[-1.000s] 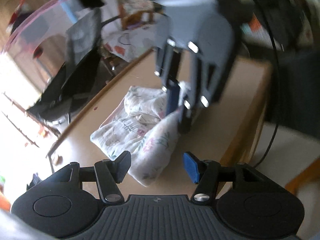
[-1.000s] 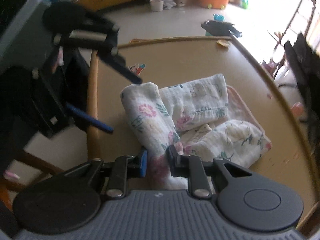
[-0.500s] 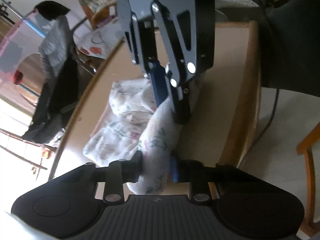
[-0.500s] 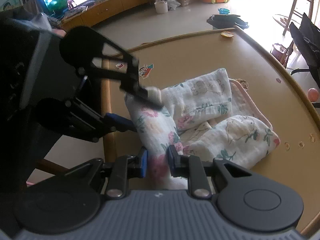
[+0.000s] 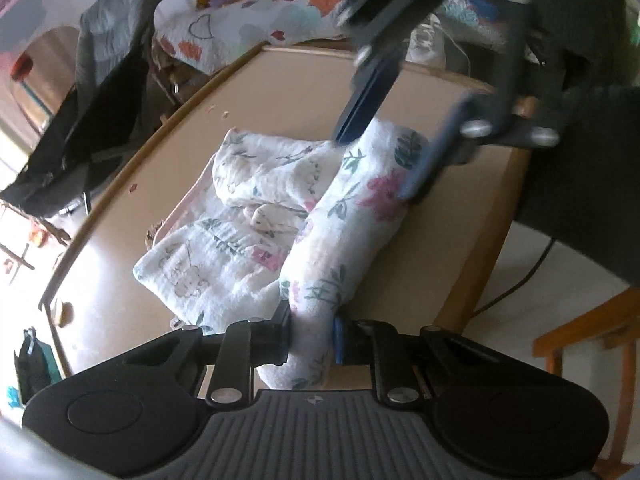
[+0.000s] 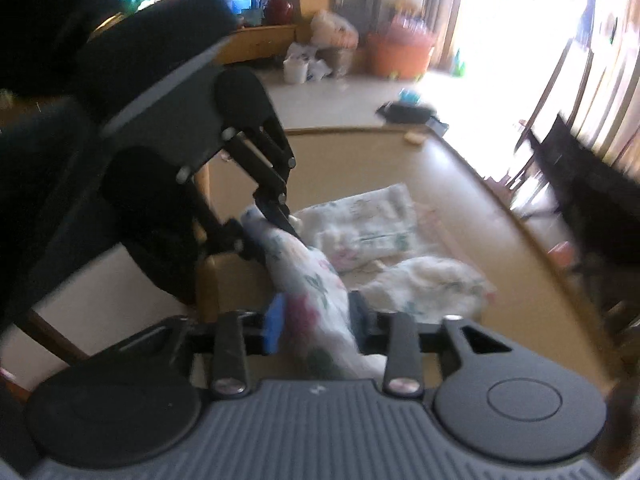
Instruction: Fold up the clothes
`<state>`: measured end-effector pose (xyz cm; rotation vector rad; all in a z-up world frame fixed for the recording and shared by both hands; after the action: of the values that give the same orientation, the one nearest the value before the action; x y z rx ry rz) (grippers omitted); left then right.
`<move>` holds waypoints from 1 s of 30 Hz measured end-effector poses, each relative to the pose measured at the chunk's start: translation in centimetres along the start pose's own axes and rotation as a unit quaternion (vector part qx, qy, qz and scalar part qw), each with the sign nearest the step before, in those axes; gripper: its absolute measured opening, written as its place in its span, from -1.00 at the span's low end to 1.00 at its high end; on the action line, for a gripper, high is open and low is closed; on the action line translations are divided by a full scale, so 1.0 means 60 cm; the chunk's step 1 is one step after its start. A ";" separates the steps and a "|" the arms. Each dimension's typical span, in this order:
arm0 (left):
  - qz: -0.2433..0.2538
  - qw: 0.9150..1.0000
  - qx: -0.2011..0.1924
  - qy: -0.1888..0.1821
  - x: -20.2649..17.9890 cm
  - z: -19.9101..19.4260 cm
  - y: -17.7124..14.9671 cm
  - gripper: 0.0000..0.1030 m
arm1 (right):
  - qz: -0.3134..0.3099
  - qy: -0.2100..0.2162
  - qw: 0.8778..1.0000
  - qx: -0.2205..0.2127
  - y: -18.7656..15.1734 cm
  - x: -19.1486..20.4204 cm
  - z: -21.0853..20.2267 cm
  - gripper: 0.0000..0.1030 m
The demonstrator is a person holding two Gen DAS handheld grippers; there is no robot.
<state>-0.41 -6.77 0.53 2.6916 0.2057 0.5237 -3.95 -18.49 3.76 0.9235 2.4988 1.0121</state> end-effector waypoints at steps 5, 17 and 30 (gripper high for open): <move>-0.015 1.000 0.002 -0.016 0.003 0.003 -0.001 -0.61 | -0.099 -0.054 0.994 -0.012 -0.030 0.036 -0.011 -0.15; -0.020 0.999 0.009 -0.028 -0.001 0.004 0.016 -0.61 | -0.203 -0.094 0.973 0.059 -0.039 0.049 0.086 -0.52; -0.102 0.983 -0.014 -0.151 -0.003 -0.027 0.017 -0.60 | 0.060 0.111 0.978 0.164 0.014 -0.040 0.047 -0.58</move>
<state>-1.16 -7.16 2.24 2.6388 0.3780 0.0536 -0.45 -18.16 2.41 1.1210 2.8896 0.7867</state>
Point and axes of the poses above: each gripper's, at about its wrist camera, not at the fingertips, and z roughly the way its jaws point, x to its left, y to its top, the point moved 5 cm from there along z, roughly the way its jaws point, and after that the axes turned 12 degrees about z, right-handed, at the moved point
